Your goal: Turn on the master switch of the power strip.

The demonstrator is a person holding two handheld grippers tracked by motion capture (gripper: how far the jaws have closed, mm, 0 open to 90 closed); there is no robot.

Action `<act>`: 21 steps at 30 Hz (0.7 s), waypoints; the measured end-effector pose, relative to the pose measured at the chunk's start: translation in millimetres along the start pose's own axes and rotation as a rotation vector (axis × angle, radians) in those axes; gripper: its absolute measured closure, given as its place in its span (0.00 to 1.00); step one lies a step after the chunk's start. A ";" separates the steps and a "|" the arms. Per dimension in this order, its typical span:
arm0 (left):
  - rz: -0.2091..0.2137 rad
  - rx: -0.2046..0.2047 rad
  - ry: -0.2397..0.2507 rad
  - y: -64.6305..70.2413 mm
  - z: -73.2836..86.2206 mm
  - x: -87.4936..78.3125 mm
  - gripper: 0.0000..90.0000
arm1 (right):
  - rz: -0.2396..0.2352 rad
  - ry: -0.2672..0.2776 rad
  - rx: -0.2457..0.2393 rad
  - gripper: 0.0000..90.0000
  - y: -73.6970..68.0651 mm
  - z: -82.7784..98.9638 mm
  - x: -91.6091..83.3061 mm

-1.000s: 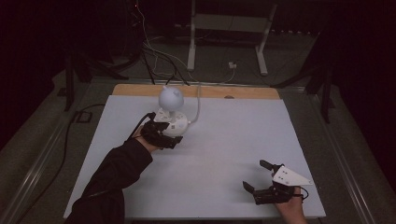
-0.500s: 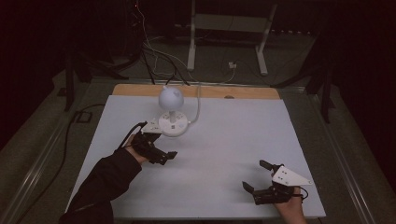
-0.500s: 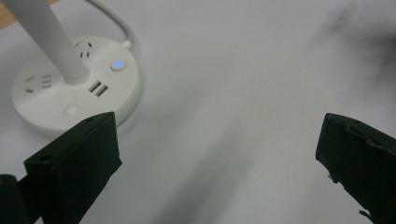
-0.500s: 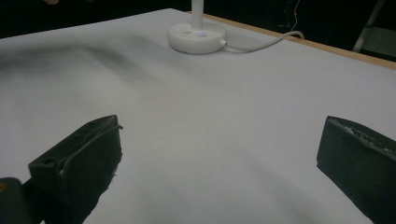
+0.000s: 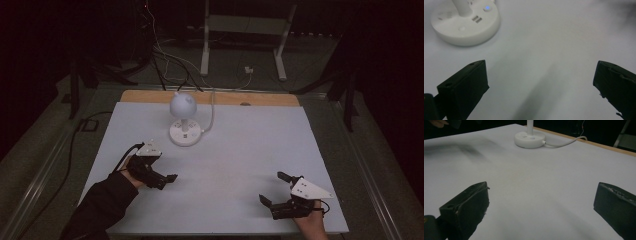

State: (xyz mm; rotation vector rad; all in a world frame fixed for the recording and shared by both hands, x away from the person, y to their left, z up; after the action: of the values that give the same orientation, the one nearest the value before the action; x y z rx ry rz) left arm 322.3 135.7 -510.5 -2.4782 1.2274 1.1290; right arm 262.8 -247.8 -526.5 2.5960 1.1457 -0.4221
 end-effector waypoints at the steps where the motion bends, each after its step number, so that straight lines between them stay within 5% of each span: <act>1: -0.004 0.002 -0.003 -0.2 3.0 -0.2 0.00 | -0.001 -0.001 0.000 0.00 -0.1 0.1 0.0; 21: -0.002 -0.024 0.000 -3.3 52.1 -5.7 0.00 | -0.006 -0.008 0.002 0.00 -0.6 1.2 1.3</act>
State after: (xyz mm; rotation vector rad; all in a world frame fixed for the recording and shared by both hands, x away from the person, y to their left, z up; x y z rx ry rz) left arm 293.3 164.1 -543.9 -2.4963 1.2177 1.1503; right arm 263.0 -247.0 -528.2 2.5905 1.1513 -0.4347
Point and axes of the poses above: each handheld gripper's, and its own axes: x roughly forward along the jaws, z roughly out of its underside, y roughly to its right, the point moved 6 cm from there along x, roughly forward along the jaws, and after that the axes turned 7 degrees about -x, right-handed, at the moved point
